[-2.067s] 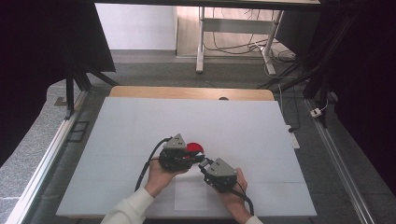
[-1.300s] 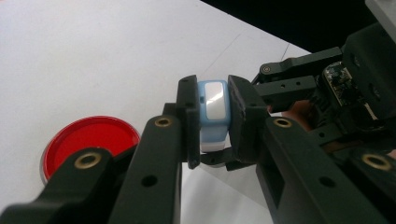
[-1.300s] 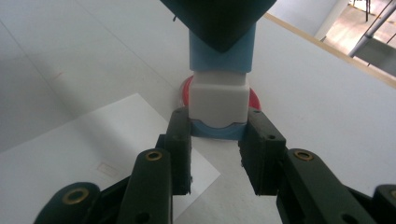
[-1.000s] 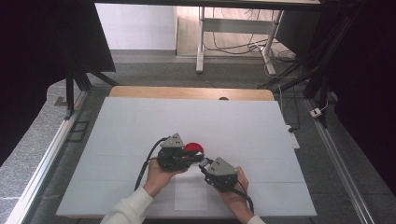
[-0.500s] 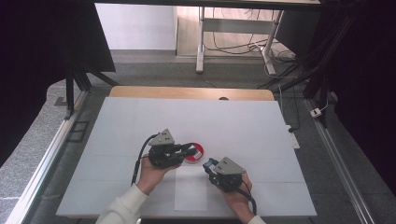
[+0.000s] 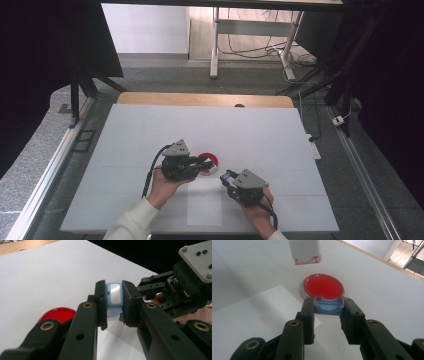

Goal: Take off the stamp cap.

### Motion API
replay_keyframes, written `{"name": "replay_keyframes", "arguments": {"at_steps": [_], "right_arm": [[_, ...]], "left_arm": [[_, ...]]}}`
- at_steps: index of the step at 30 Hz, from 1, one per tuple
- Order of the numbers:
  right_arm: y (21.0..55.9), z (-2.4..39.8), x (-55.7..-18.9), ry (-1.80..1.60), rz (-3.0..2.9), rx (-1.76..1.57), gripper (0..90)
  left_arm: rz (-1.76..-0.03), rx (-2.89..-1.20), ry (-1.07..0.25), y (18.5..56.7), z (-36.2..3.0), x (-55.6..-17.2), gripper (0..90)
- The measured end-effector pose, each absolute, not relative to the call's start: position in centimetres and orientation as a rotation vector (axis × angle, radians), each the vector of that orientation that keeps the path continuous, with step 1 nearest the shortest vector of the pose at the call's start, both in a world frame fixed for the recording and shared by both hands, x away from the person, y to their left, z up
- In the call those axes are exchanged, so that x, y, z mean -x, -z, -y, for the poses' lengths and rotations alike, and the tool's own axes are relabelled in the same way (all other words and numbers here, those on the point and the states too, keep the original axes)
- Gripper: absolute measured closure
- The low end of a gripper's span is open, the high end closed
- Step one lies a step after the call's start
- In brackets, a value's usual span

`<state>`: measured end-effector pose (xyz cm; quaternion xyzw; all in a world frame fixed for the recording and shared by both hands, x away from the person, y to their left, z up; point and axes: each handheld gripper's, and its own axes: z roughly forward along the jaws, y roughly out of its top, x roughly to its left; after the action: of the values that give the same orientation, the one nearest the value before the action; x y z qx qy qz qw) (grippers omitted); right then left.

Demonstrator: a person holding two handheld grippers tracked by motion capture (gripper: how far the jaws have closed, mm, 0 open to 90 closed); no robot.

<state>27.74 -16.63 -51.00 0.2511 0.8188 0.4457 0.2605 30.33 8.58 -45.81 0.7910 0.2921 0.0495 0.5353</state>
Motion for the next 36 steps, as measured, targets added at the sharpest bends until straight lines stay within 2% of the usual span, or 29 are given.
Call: {"name": "replay_keyframes", "arguments": {"at_steps": [10, 36], "right_arm": [[50.8, 18.4, -27.9, -1.228, -2.214, -0.693, 64.9], [50.4, 27.9, -26.5, -1.179, -2.116, -0.832, 64.7]], "left_arm": [[-0.704, -1.888, -0.130, 45.8, -8.7, -30.3, 75.3], [-0.712, -1.908, -0.167, 45.9, -9.0, -30.6, 75.2]]}}
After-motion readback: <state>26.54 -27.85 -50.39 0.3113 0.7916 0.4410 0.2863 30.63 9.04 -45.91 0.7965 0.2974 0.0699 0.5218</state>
